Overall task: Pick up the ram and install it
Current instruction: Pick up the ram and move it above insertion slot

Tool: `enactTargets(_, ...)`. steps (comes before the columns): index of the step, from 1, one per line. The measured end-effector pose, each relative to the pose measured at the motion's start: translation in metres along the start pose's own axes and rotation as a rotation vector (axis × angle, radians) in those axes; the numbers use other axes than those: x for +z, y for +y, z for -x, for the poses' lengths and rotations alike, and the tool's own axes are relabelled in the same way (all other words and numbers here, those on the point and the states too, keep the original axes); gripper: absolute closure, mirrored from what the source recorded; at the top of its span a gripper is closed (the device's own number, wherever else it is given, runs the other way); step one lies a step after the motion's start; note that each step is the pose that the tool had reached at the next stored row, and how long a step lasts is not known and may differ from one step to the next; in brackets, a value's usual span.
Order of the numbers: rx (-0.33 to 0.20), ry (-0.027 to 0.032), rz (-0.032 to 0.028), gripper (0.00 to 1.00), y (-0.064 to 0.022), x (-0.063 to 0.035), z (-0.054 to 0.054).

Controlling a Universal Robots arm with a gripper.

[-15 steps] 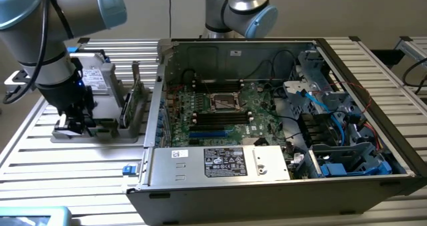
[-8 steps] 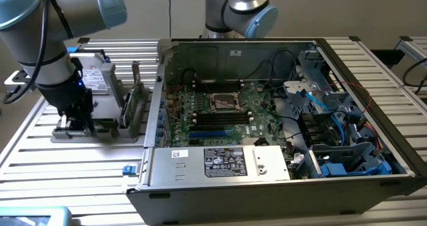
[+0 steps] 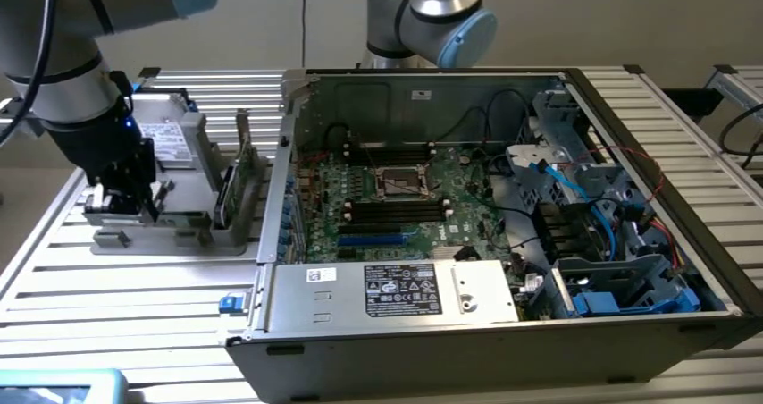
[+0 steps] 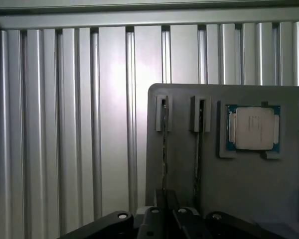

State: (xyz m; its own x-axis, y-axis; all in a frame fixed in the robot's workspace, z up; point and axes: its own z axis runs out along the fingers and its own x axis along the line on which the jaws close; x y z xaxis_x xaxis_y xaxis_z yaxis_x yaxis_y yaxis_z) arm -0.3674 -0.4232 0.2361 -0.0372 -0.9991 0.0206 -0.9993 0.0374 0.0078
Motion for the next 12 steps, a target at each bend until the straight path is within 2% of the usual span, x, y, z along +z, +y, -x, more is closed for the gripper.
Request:
enactTargets(5, -0.003, 0.0011, -0.0004, 0.87, 0.0007, -0.0213, 0.0)
enactTargets(12, -0.008, 0.0129, -0.0023, 0.87, 0.0009, -0.0417, -0.001)
